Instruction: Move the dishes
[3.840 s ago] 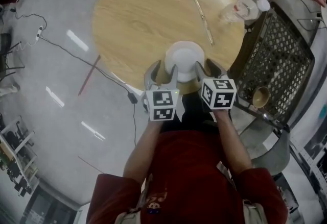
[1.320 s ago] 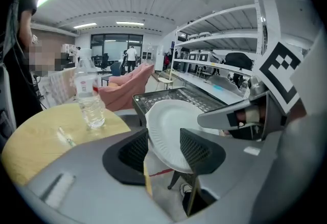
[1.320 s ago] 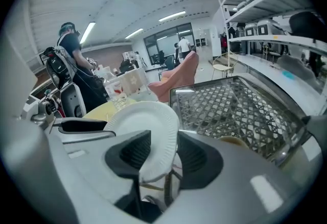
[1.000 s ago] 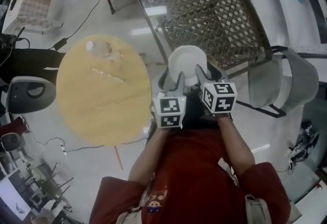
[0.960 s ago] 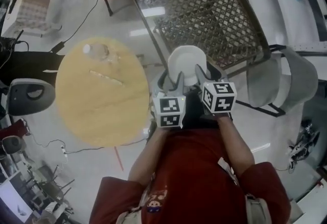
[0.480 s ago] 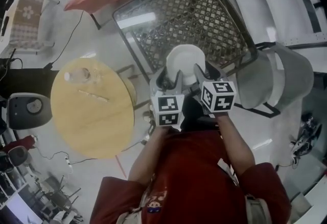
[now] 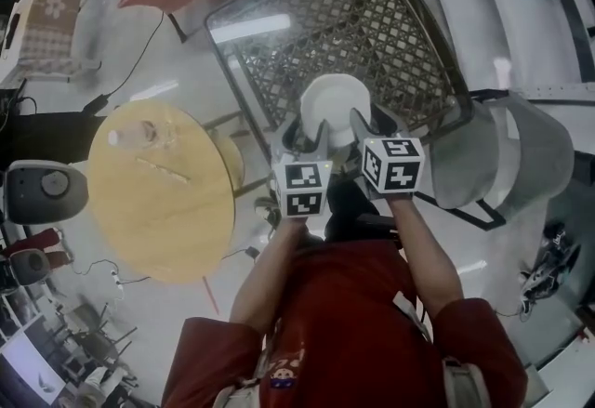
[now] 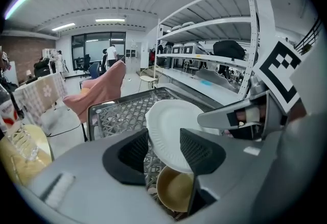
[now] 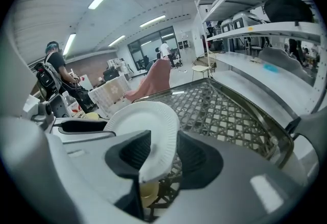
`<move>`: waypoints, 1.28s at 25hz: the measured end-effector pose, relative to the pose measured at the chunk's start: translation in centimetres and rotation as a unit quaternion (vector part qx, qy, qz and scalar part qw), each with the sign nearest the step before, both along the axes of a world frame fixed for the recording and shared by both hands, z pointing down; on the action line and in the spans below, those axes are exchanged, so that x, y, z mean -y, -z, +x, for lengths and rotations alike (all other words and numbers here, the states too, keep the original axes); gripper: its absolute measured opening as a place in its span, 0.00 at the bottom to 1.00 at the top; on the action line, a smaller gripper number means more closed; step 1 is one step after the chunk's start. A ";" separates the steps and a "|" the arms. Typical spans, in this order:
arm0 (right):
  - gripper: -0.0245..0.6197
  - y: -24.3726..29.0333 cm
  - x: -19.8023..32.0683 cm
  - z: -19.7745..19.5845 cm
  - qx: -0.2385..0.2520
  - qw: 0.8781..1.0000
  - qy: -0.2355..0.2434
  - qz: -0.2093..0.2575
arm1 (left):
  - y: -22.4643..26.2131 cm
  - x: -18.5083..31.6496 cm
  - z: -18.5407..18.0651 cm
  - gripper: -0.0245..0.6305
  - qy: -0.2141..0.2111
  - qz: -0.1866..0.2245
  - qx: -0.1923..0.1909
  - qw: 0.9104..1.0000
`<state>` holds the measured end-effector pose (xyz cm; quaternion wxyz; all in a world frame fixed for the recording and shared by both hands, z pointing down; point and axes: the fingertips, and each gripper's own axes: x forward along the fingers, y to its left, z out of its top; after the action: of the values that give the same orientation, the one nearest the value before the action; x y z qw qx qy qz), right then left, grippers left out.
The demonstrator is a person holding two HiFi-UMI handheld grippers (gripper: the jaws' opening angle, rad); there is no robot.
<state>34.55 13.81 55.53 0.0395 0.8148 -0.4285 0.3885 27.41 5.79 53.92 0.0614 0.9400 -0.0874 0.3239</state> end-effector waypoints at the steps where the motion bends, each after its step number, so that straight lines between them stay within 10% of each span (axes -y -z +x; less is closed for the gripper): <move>1: 0.29 -0.4 0.1 0.1 0.003 1.000 0.002 -0.002 | -0.3 0.1 0.1 0.35 0.003 -0.003 0.002 1.000; 32: 0.29 -8.9 5.8 5.0 0.049 0.997 0.040 -0.049 | -8.8 5.8 5.3 0.35 0.027 -0.062 0.064 0.996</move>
<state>39.59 8.00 64.45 0.0735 0.7741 -0.4426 0.4467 32.68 -0.03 62.76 0.1224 0.9091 -0.0960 0.3865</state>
